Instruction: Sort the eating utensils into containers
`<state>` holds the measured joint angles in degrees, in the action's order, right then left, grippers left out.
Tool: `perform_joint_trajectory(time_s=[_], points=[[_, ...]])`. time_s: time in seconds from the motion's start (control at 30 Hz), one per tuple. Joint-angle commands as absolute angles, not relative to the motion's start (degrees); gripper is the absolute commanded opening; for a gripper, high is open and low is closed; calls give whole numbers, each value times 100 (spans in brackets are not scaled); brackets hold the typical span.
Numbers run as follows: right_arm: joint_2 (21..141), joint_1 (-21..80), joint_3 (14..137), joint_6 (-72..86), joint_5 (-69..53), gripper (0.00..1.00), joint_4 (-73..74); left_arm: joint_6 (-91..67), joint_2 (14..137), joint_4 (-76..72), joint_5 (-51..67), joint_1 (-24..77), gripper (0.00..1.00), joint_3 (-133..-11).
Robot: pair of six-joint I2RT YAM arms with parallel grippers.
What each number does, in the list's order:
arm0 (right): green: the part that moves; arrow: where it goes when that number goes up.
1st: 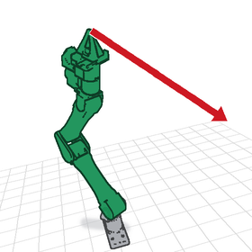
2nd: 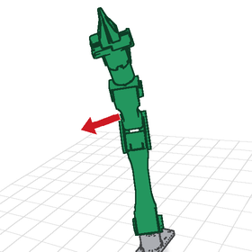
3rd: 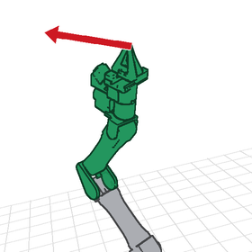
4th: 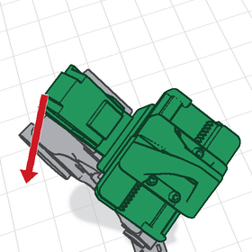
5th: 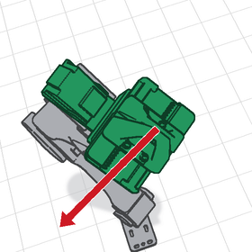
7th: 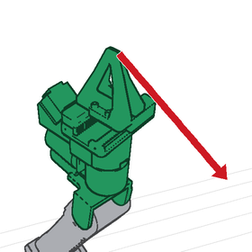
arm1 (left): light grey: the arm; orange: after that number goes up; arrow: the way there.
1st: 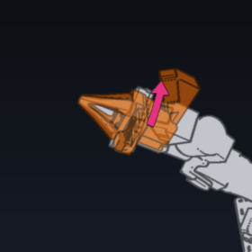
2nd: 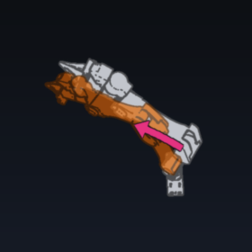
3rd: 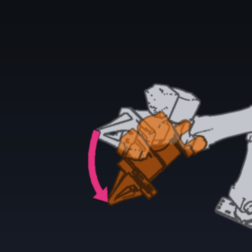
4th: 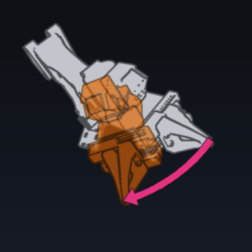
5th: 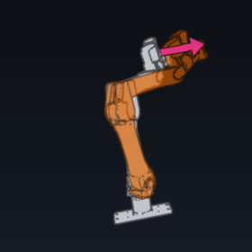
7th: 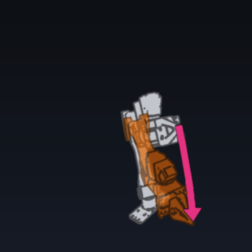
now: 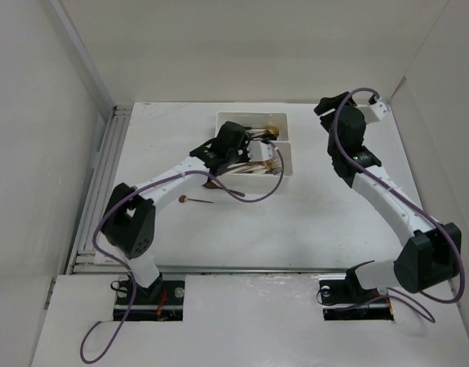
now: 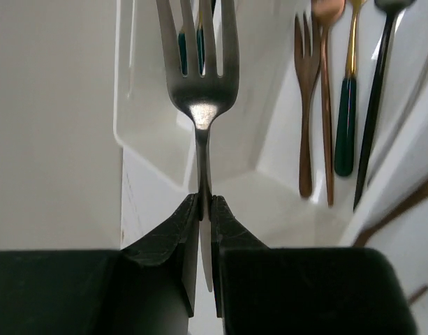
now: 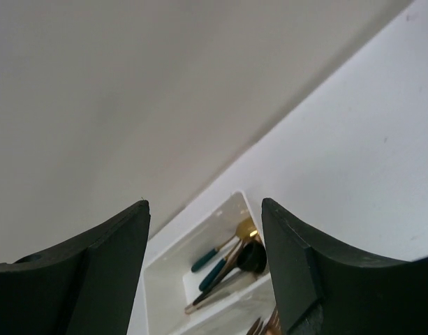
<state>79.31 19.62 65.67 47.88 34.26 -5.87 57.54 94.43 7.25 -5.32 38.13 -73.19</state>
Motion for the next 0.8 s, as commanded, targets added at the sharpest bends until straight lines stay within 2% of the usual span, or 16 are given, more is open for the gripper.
perform_joint_trajectory(time_s=[0.0, 0.17, 0.3, 0.43, 0.5, 0.57, 0.6, 0.67, 0.73, 0.77], points=[[7559, 1846, 6609, 3763, 3182, 71, -1143, 6002, 9939, 352, 87, 3937, 0, -8190], [7453, 1670, 6557, 3297, 3182, 71, -1143, 5942, 10783, 447, 272, 4139, 0, -9095], [7392, 1504, 6443, 3191, 3182, 71, -1143, 5889, 10846, 623, 535, 4140, 1, -8975], [7392, 1450, 6442, 3129, 3077, 71, -1143, 5757, 10846, 676, 597, 4140, 18, -8780], [7444, 1450, 6495, 3129, 3076, 71, -1143, 5643, 10776, 729, 598, 4140, 36, -8728], [7549, 1450, 6573, 3129, 2910, 71, -1143, 5494, 10645, 625, 537, 4140, 48, -8675], [7550, 1450, 6626, 3129, 2857, 71, -1143, 5371, 10644, 537, 458, 4140, 58, -8614], [7603, 1450, 6627, 3077, 2804, 71, -1143, 4906, 10451, 292, 291, 4140, 63, -8613], [7603, 1573, 6688, 3076, 2882, 71, -1143, 4362, 10337, 63, -253, 4079, 63, -8613], [7603, 1643, 6688, 3007, 2970, 71, -1143, 3541, 10266, -226, -551, 4078, 65, -8613]])
